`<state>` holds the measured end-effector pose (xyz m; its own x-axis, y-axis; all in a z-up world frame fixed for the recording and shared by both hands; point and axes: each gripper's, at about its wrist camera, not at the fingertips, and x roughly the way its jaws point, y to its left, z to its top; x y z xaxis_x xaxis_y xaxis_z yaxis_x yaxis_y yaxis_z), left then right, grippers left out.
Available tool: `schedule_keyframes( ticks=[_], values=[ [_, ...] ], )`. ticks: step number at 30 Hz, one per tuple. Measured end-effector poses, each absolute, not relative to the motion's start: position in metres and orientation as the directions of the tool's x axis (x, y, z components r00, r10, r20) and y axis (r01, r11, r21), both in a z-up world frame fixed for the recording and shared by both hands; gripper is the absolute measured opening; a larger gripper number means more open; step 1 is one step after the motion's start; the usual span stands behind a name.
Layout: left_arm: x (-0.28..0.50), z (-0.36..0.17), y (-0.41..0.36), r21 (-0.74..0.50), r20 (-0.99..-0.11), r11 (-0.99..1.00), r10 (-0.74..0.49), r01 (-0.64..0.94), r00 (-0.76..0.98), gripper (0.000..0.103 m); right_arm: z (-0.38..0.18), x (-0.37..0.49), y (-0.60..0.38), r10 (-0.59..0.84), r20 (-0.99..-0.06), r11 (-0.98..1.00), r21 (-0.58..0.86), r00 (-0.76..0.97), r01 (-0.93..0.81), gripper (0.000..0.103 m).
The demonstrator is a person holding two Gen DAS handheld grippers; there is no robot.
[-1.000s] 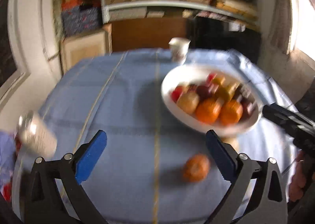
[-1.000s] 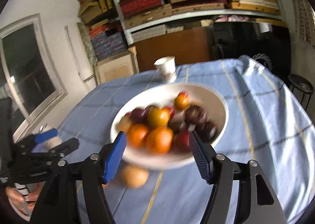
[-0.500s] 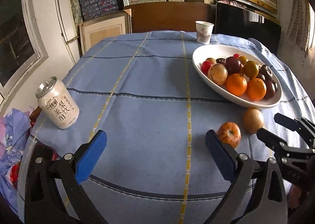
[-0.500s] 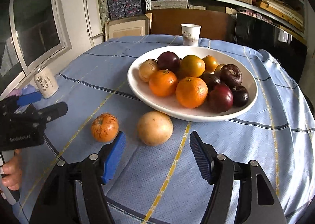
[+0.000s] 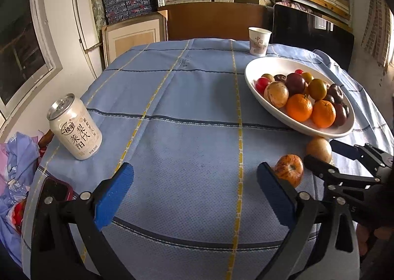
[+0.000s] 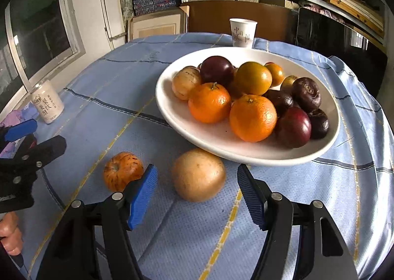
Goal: Organize fruits
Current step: 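Grasp the pale round fruit with the right tool while the left tool grasps the speckled fruit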
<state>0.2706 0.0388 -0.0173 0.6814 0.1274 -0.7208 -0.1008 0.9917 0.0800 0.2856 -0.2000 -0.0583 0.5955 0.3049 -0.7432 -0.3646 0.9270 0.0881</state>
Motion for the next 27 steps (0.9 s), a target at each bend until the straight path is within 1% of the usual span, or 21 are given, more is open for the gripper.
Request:
schedule_keyframes(
  ticks=[2, 3, 4, 9, 13, 14, 16, 18, 21, 23, 25, 27],
  values=[
    [0.272, -0.018, 0.039, 0.08, -0.722, 0.992, 0.129, -0.102, 0.68, 0.098, -0.06, 0.287, -0.198, 0.302, -0.749, 0.927, 0.088, 0.589, -0.363, 0.056],
    [0.272, -0.018, 0.04, 0.078, -0.723, 0.992, 0.126, -0.102, 0.679, 0.098, -0.06, 0.288, -0.198, 0.301, -0.752, 0.928, 0.088, 0.586, -0.363, 0.048],
    [0.272, -0.018, 0.04, 0.076, -0.724, 0.992, 0.125, -0.102, 0.678, 0.098, -0.06, 0.287, -0.199, 0.291, -0.752, 0.932, 0.082, 0.592, -0.353, 0.046],
    [0.274, -0.021, 0.039, 0.077, -0.732, 0.992, 0.124, -0.099, 0.67, 0.098, -0.057, 0.28, -0.208, 0.316, -0.753, 0.927, 0.117, 0.577, -0.355, 0.045],
    [0.274, -0.024, 0.033, 0.073, -0.728, 0.994, 0.108, -0.08, 0.677, 0.098, -0.038, 0.261, -0.224, 0.342, -0.708, 0.925, 0.135, 0.618, -0.356, 0.045],
    [0.274, -0.024, 0.029, 0.073, -0.724, 0.995, 0.096, -0.062, 0.683, 0.098, -0.033, 0.258, -0.229, 0.345, -0.693, 0.926, 0.142, 0.633, -0.349, 0.045],
    [0.274, -0.025, 0.015, 0.049, -0.715, 0.999, 0.023, 0.017, 0.698, 0.098, -0.023, 0.255, -0.24, 0.35, -0.664, 0.93, 0.162, 0.661, -0.329, 0.045],
    [0.275, -0.027, 0.0, 0.029, -0.713, 0.995, -0.044, 0.092, 0.7, 0.098, -0.019, 0.255, -0.249, 0.353, -0.654, 0.932, 0.183, 0.669, -0.313, 0.045],
    [0.278, -0.031, -0.022, 0.078, -0.7, 0.985, -0.057, 0.155, 0.712, 0.098, -0.018, 0.258, -0.262, 0.347, -0.654, 0.937, 0.212, 0.672, -0.278, 0.045],
    [0.282, -0.036, -0.033, 0.089, -0.71, 0.978, -0.071, 0.189, 0.701, 0.095, -0.018, 0.259, -0.269, 0.347, -0.657, 0.938, 0.23, 0.669, -0.26, 0.045],
    [0.289, -0.042, -0.04, 0.078, -0.733, 0.973, -0.093, 0.219, 0.674, 0.081, -0.017, 0.259, -0.274, 0.349, -0.657, 0.937, 0.241, 0.668, -0.252, 0.045],
    [0.298, -0.049, -0.045, 0.071, -0.755, 0.971, -0.098, 0.229, 0.649, 0.075, -0.017, 0.26, -0.276, 0.349, -0.655, 0.937, 0.244, 0.67, -0.249, 0.045]
  ],
)
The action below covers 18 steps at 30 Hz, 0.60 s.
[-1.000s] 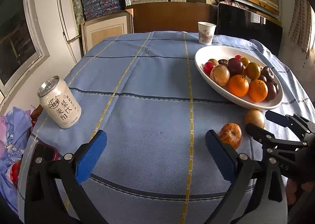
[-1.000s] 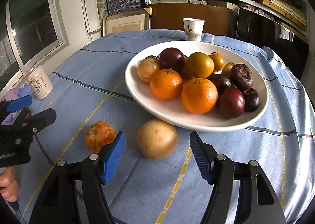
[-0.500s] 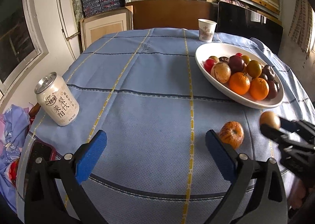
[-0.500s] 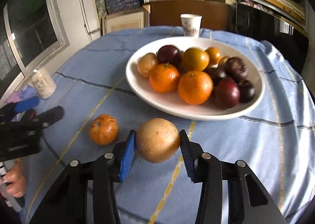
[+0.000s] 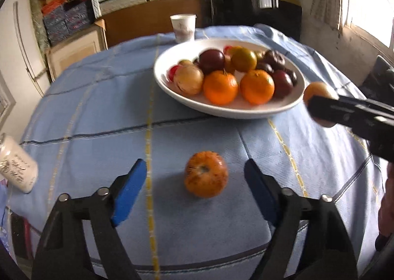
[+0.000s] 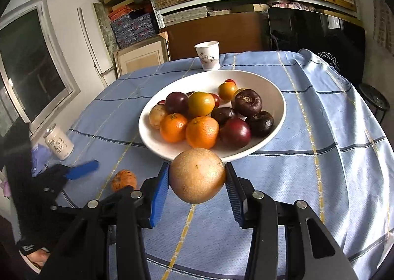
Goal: Organize fruits
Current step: 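Grasp the pale round fruit with the right tool while the left tool grasps the speckled fruit, then carry both fruits onto the white plate and open both tools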
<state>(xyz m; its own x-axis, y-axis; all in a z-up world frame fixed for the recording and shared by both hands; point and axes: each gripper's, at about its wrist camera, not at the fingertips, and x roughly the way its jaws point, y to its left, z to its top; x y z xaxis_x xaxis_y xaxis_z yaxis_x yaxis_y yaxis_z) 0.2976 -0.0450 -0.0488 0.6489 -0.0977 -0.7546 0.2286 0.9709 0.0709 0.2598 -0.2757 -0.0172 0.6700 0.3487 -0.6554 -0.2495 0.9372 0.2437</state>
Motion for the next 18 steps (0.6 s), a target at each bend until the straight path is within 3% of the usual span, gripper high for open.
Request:
schedule_keyframes(
  ticks=[9, 18],
  values=[
    [0.309, -0.062, -0.056, 0.074, -0.792, 0.965, -0.098, 0.253, 0.603, 0.038, -0.016, 0.26, -0.28, 0.349, -0.65, 0.937, 0.252, 0.675, -0.241, 0.045],
    [0.297, -0.046, -0.062, 0.113, -0.753, 0.96, -0.087, 0.258, 0.653, 0.037, -0.011, 0.26, -0.284, 0.348, -0.636, 0.937, 0.255, 0.689, -0.238, 0.045]
  ],
)
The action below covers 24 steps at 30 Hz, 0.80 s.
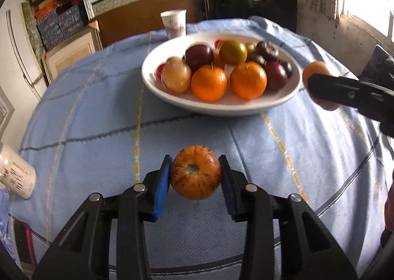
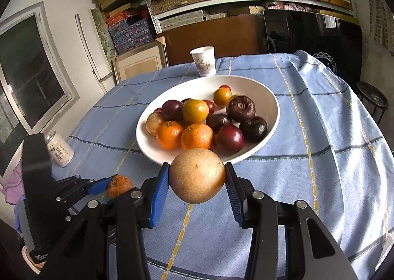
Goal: Organize fruits
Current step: 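Carry both fruits onto the white plate and open both tools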
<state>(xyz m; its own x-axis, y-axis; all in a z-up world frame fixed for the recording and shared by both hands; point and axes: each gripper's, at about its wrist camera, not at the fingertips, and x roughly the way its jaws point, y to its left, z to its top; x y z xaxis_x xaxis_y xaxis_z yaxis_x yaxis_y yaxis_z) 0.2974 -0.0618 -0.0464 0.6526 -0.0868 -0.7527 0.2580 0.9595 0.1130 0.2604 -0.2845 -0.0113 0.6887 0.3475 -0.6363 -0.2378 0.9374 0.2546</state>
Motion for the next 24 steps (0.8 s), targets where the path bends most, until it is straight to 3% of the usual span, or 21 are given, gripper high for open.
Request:
schedule_keyframes(
  ticks=[11, 24],
  values=[
    [0.389, 0.032, -0.067, 0.03, -0.666, 0.973, -0.15, 0.227, 0.731, 0.037, 0.029, 0.326, -0.298, 0.333, -0.547, 0.941, 0.248, 0.768, -0.231, 0.045],
    [0.479, 0.012, -0.071, -0.062, -0.696, 0.985, -0.157, 0.159, 0.701, 0.038, 0.006, 0.393, -0.303, 0.326, -0.592, 0.941, 0.278, 0.737, -0.194, 0.045]
  ],
)
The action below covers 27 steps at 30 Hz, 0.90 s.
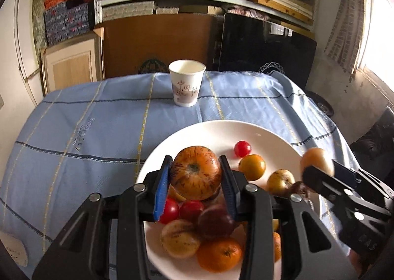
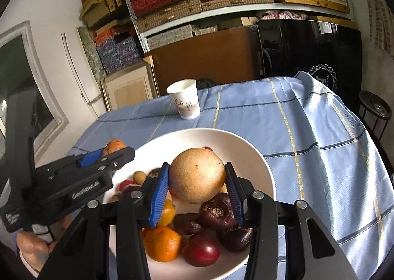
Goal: Organize fruits
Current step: 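Carry both fruits onto the white plate and open both tools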
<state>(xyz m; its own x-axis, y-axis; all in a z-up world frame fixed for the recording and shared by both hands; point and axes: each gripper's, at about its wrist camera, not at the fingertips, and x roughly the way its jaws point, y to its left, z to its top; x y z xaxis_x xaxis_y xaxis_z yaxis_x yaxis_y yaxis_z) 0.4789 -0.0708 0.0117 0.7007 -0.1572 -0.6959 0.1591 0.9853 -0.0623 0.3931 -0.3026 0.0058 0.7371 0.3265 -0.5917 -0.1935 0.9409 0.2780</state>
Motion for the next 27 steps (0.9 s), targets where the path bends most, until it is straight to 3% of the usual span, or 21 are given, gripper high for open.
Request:
schedule_keyframes(
  ticks=[1, 2, 3, 4, 10, 27],
  values=[
    [0.48, 0.009, -0.069, -0.066, -0.704, 0.986, -0.156, 0.154, 0.693, 0.041, 0.006, 0.393, -0.304, 0.325, -0.591, 0.941, 0.281, 0.738, -0.189, 0.045],
    [0.481, 0.007, -0.068, -0.065, -0.713, 0.986, -0.153, 0.153, 0.684, 0.048, 0.006, 0.392, -0.304, 0.325, -0.588, 0.94, 0.284, 0.741, -0.188, 0.045],
    [0.479, 0.009, -0.065, -0.058, -0.707, 0.988, -0.142, 0.143, 0.693, 0.061, 0.008, 0.392, -0.304, 0.325, -0.585, 0.941, 0.282, 0.743, -0.189, 0.045],
    [0.474, 0.013, -0.062, -0.045, -0.689, 0.991, -0.12, 0.124, 0.715, 0.065, 0.009, 0.391, -0.304, 0.32, -0.582, 0.942, 0.277, 0.748, -0.187, 0.045],
    [0.449, 0.033, -0.051, -0.066, -0.662, 0.991, -0.128, 0.113, 0.739, 0.076, 0.013, 0.386, -0.299, 0.324, -0.573, 0.943, 0.262, 0.753, -0.206, 0.045],
    [0.417, 0.031, -0.033, -0.03, -0.678, 0.998, -0.065, 0.06, 0.732, 0.083, -0.01, 0.396, -0.272, 0.3, -0.624, 0.954, 0.182, 0.721, -0.24, 0.047]
  ],
)
